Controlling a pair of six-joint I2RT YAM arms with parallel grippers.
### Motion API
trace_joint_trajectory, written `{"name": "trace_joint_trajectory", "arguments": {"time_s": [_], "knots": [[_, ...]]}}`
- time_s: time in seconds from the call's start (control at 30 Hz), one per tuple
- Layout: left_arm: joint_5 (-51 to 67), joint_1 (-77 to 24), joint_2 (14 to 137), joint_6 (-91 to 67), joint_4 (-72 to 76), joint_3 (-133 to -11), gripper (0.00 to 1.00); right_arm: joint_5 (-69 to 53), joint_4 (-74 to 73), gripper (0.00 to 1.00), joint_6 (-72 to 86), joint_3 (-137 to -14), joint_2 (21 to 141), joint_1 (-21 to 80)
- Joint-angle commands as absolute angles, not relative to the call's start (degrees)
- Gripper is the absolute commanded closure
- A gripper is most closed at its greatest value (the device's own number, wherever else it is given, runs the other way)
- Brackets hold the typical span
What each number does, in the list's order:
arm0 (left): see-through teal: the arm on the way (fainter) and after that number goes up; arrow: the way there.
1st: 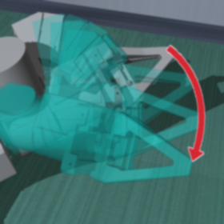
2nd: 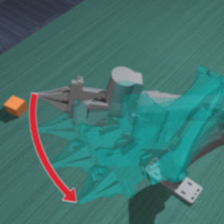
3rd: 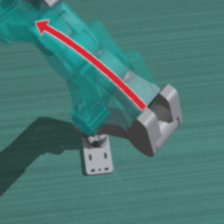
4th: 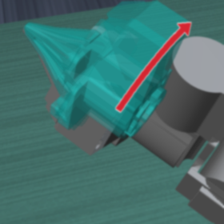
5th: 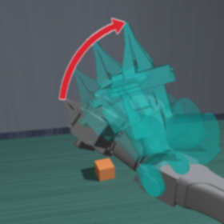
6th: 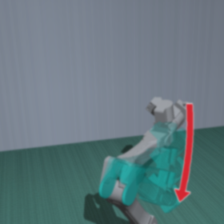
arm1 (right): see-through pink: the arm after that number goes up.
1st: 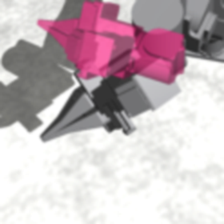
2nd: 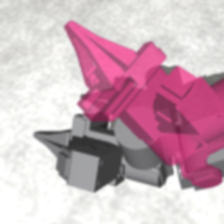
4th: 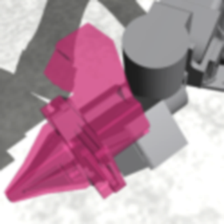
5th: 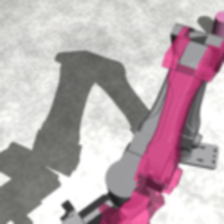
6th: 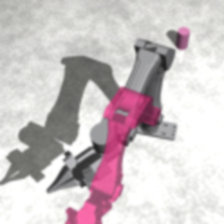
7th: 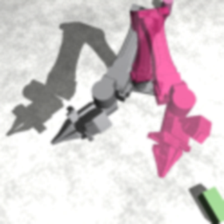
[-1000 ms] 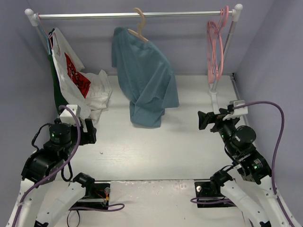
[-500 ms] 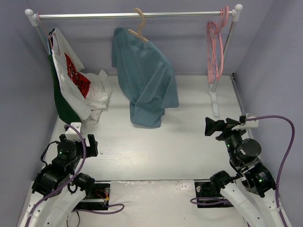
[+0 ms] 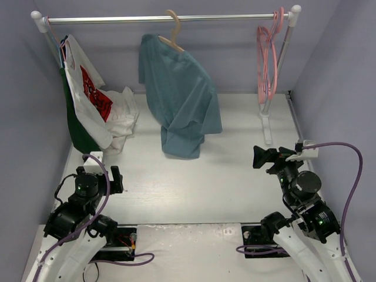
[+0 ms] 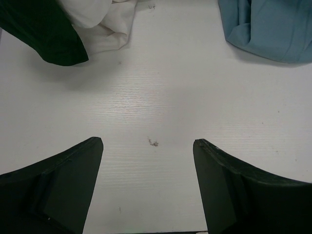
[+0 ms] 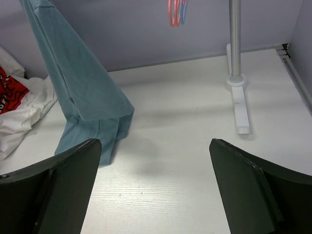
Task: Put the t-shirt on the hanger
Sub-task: Reset both arms
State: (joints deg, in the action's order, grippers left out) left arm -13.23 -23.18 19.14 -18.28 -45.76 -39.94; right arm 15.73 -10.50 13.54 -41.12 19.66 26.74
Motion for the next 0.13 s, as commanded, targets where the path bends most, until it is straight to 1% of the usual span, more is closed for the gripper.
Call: {"name": "trace_joint_trajectory", "arguments": {"time_s": [0.0,0.1], "knots": [[-14.15,-22.68,20.57,-18.55,-41.92,-40.69,0.25,17.23,-5.27,0.0,14.06,-41.22,21.27,26.98],[-14.15,-22.59,20.57,-18.46,-41.75,-40.52,0.25,17.14,-5.45,0.0,14.15,-41.31,21.45,26.98]]}}
